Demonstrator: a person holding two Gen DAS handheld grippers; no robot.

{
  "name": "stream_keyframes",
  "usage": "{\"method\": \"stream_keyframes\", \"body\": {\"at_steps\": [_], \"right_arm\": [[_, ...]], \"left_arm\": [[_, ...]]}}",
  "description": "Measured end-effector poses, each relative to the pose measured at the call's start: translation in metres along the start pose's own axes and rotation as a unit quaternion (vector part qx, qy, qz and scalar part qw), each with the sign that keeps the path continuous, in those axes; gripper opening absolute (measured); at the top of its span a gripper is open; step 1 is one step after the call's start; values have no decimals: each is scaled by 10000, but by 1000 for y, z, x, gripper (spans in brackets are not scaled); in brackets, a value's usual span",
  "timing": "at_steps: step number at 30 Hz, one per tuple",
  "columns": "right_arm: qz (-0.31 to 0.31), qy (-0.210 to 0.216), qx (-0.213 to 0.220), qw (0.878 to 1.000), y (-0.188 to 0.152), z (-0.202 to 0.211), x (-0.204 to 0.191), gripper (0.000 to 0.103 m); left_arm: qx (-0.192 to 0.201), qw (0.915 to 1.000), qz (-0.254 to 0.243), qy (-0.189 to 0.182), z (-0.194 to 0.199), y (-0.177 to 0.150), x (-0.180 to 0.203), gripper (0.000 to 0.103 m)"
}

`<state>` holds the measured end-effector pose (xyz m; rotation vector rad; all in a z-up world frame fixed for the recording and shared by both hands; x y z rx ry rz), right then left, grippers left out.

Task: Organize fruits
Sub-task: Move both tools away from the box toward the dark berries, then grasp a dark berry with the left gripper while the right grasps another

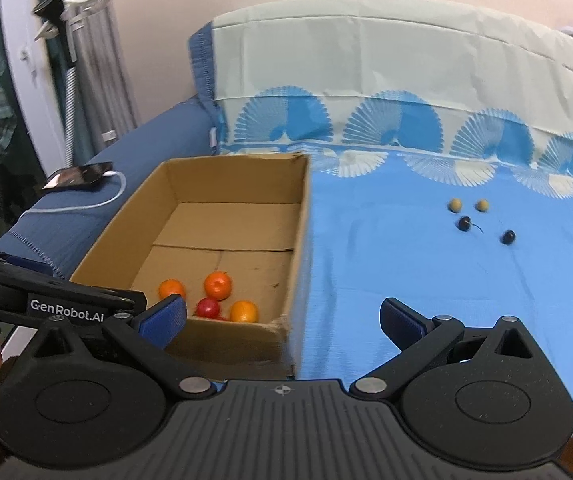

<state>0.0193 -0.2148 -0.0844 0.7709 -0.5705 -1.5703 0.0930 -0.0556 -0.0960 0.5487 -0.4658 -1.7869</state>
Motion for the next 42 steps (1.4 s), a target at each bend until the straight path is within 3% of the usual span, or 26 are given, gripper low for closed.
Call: {"method": "stream_keyframes", "body": {"at_steps": [8, 14, 19, 24, 27, 33, 39, 42], "right_arm": [[-470, -660, 33, 9967, 3, -10, 78, 102], [-791, -1361, 170, 9874, 12, -25, 157, 102], [-895, -1909, 360, 9769, 26, -58, 228, 102], [-982, -2251, 404, 9685, 43, -115, 301, 102], [-1135, -2181, 340, 9687, 50, -154, 337, 102], [-1037, -2147, 185, 9710, 54, -234, 385, 102], [-933, -1956, 111, 9762, 56, -287, 402, 102], [-694, -2080, -36, 9756, 51, -306, 403, 102]], "left_arm": [[-112, 9987, -388, -322, -23, 35, 61, 103], [-145, 9963, -578, -622, -54, 80, 120, 103], [-115, 9930, -786, -877, -103, 124, 183, 103], [-450, 9893, -631, -1238, -176, 166, 245, 103], [-550, 9871, -391, -1448, -218, 192, 277, 103], [-754, 9859, -251, -1471, -294, 229, 333, 103], [-950, 9854, -393, -1354, -346, 239, 368, 103], [-1145, 9840, -437, -1292, -364, 237, 380, 103]]}}
Point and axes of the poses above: each gripper's, at about its wrist camera, not at the fingertips, and z roughly against the way its jaws point, x to its right, y to its top, the point moved 7 cm from there along -z, roughly the way its jaws point, and after that the axes turned 3 degrees about -x, right-handed, at the moved point
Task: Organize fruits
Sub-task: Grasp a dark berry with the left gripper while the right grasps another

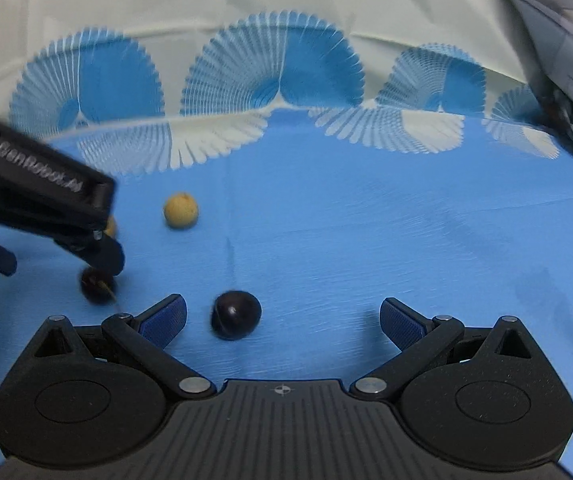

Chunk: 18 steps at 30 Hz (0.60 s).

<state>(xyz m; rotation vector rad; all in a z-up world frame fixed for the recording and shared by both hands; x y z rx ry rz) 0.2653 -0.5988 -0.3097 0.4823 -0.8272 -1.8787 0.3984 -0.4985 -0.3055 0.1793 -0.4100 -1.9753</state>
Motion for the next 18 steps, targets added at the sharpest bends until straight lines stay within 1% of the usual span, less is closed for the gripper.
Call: {"method": "stream_keyframes", "body": {"at_steps": [1, 3, 4, 5, 6, 7, 8, 9, 10, 11, 13, 15, 18], "right_arm": [[71, -34, 136, 9999, 0, 1, -1, 102], [84, -56, 134, 9999, 0, 2, -2, 102], [65, -70, 131, 9999, -1, 3, -1, 101], [44, -69, 150, 9999, -2, 5, -1, 98], [51, -62, 203, 9998, -2, 8, -2, 85], [115, -30, 266, 9996, -3, 13, -4, 75], [222, 37, 298, 9993, -4, 17, -8, 54], [304, 98, 311, 9990, -5, 20, -12, 35], [336, 124, 303, 9989, -6, 22, -14, 29], [320, 116, 296, 9990, -6, 25, -15, 26], [152, 150, 242, 9995, -6, 28, -14, 26], [-31, 175, 214, 9996, -6, 34, -10, 26], [-155, 206, 281, 9993, -4, 47, -5, 26]], "left_arm": [[-67, 10000, -17, 7, -4, -1, 1, 103], [-43, 9998, -113, 132, -6, -2, 4, 103], [-17, 9997, -166, 154, -6, -2, 6, 101], [0, 9996, -226, 164, -5, -3, 9, 97], [40, 9992, -304, 261, -3, -3, 10, 84], [96, 9981, -434, 426, 0, -3, 11, 63], [129, 9972, -571, 470, 3, -4, 14, 51], [148, 9972, -624, 387, 7, -6, 16, 26], [93, 9976, -611, 303, 9, -8, 16, 27], [28, 9981, -579, 211, 10, -11, 16, 27], [46, 9981, -604, 145, 15, -16, 16, 27], [110, 9976, -662, 157, 22, -19, 13, 27], [212, 9970, -739, 127, 41, -28, 10, 27]]}}
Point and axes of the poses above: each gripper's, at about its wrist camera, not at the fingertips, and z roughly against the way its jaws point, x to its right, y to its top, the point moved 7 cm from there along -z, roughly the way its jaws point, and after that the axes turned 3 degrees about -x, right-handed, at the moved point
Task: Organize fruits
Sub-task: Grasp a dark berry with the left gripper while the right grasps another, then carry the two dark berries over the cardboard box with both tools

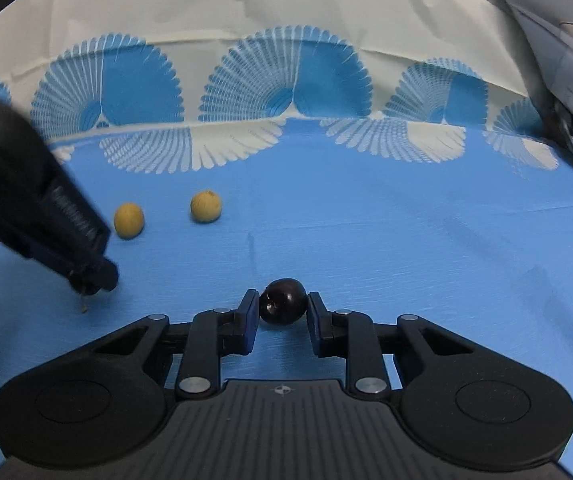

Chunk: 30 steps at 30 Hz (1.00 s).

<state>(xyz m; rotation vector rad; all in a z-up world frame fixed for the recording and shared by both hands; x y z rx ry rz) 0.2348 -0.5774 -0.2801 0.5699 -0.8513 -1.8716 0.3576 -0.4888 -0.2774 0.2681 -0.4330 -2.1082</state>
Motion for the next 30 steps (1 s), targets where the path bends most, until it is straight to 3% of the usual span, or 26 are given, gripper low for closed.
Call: {"method": "stream_keyframes", "body": {"at_steps": [14, 30], "right_arm": [[-280, 454, 262, 9982, 8, 124, -24, 26], [95, 1285, 236, 9914, -27, 280, -110, 26]], "left_arm": [[163, 9988, -331, 333, 117, -64, -20, 27], [554, 9977, -149, 367, 267, -178, -90, 28]]}}
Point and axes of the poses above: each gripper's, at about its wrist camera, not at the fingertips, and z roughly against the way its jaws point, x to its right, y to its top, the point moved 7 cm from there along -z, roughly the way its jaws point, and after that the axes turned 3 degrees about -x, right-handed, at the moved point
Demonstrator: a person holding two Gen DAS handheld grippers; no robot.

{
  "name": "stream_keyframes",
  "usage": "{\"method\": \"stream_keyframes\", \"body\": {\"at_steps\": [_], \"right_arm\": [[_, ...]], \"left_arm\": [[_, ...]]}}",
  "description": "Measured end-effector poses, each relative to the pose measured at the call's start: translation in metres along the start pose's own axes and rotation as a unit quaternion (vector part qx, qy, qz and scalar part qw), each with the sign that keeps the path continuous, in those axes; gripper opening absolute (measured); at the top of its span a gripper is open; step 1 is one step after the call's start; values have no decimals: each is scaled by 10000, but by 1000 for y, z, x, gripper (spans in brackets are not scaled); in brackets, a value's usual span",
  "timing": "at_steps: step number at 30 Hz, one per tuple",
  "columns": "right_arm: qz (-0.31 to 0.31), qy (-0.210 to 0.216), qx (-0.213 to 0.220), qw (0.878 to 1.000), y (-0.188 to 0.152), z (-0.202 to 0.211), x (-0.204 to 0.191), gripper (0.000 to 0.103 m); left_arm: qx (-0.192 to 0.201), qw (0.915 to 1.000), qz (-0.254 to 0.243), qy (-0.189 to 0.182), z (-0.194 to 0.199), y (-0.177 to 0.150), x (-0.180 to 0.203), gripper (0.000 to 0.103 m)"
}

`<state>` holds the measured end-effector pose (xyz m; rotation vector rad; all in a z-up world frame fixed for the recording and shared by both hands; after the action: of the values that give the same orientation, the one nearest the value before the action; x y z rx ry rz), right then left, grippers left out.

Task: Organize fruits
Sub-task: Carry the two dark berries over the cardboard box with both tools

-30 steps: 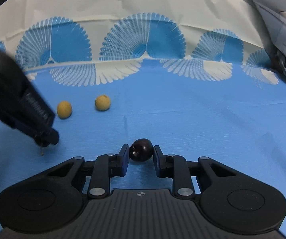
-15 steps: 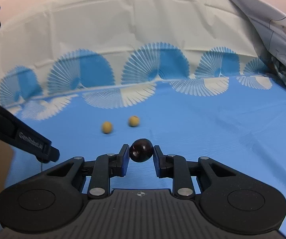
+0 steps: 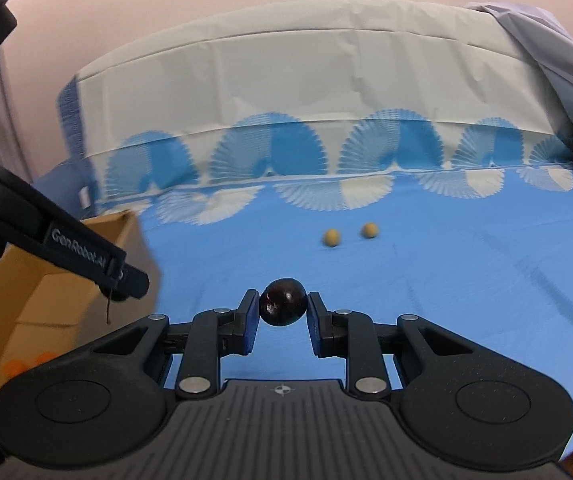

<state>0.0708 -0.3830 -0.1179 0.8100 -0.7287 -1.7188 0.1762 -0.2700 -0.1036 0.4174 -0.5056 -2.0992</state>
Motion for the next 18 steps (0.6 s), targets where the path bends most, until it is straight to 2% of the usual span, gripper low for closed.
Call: {"method": "stream_keyframes", "body": {"at_steps": [4, 11, 18], "right_arm": [[53, 212, -7, 9998, -9, 32, -30, 27], [222, 655, -171, 9975, -32, 83, -81, 27], [606, 825, -108, 9947, -47, 118, -125, 27]], "left_arm": [[63, 9999, 106, 37, 32, -33, -26, 28], [-46, 9989, 456, 96, 72, -106, -71, 28], [-69, 9950, 962, 260, 100, -172, -115, 28]]}}
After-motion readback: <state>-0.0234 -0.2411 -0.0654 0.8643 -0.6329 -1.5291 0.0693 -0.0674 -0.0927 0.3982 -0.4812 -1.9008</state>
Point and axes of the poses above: each gripper's, at about its wrist camera, not at the fingertips, and z roughly against the way its jaws point, x to its right, y to its top, the point moved 7 cm from there along -z, roughly the way its jaws point, and after that the axes turned 3 degrees about -x, right-handed, at the moved point
